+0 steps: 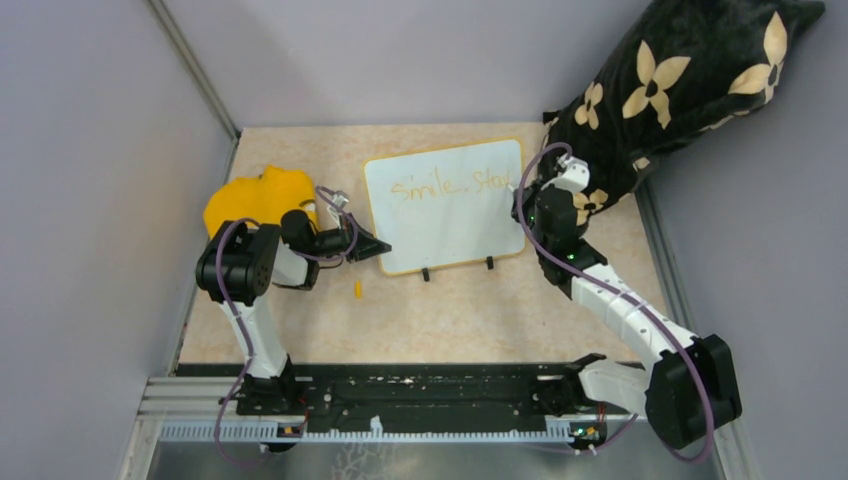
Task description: Write a sentence on the whiteboard
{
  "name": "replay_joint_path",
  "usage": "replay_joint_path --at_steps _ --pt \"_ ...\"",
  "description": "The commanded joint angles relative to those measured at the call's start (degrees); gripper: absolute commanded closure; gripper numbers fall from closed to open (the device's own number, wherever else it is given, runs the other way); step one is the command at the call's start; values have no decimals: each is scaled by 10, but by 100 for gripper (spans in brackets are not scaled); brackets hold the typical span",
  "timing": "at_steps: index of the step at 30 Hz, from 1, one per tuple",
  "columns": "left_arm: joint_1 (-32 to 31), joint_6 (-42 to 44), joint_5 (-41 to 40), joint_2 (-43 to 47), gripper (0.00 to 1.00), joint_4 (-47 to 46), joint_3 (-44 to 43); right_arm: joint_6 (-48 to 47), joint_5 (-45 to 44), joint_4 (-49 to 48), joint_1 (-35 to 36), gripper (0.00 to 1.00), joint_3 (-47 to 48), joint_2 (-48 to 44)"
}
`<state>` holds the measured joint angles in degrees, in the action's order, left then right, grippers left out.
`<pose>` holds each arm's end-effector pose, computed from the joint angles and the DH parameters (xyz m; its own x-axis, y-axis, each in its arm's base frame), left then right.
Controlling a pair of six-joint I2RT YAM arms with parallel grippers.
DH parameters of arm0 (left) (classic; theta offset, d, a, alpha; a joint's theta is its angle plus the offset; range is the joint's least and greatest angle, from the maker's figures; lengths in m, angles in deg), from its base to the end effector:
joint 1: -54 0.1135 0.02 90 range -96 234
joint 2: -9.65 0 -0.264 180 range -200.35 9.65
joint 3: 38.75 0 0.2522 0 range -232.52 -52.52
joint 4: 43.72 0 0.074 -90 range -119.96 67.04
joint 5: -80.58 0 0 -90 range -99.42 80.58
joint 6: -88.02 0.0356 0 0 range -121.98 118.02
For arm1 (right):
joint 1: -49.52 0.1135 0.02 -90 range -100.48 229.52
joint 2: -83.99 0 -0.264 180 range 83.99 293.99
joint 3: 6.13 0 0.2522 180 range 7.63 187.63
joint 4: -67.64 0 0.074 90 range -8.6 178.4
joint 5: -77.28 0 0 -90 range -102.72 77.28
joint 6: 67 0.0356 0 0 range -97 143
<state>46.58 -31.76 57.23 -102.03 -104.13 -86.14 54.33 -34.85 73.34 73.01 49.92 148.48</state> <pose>0.3080 -0.0731 0.1256 -0.5348 -0.1289 -0.8351 0.7995 0.2428 -0.5495 0.2433 0.0911 0.2886 -0.2092 0.4343 -0.8762 0.0873 0.9007 0.4256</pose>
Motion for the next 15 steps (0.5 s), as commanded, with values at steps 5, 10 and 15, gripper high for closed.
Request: replay_joint_path --at_steps 5,10,15 --pt "0 18 -19 -19 100 26 -1 7 32 1 11 100 -23 -11" --pt "0 18 -19 -19 100 26 -3 9 36 -6 41 100 -21 2" --pt "0 19 -19 -19 100 26 -2 17 28 -11 85 100 -8 14"
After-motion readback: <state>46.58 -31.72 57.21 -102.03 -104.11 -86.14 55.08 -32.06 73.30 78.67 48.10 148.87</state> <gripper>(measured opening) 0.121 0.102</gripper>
